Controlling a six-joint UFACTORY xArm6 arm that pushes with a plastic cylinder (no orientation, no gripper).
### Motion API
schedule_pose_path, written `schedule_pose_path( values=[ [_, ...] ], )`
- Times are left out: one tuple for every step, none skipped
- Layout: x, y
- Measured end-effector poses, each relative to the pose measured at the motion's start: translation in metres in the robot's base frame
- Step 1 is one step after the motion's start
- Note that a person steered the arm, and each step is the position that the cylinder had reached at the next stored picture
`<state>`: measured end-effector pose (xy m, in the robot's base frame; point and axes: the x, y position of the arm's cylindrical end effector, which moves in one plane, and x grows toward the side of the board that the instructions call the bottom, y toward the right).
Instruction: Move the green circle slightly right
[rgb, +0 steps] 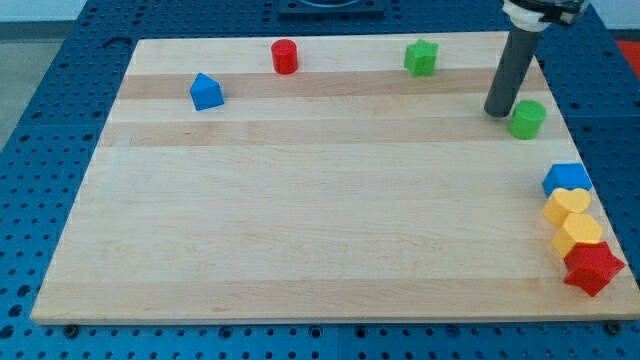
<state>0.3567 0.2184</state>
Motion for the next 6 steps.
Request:
schedule_pose_path(
  values=[
    [0.000, 0.007],
    [0.000, 0.009],
    [0.002, 0.025],
    [0.002, 0.029],
    [0.002, 0.030],
    [-0.001, 0.026]
  ],
)
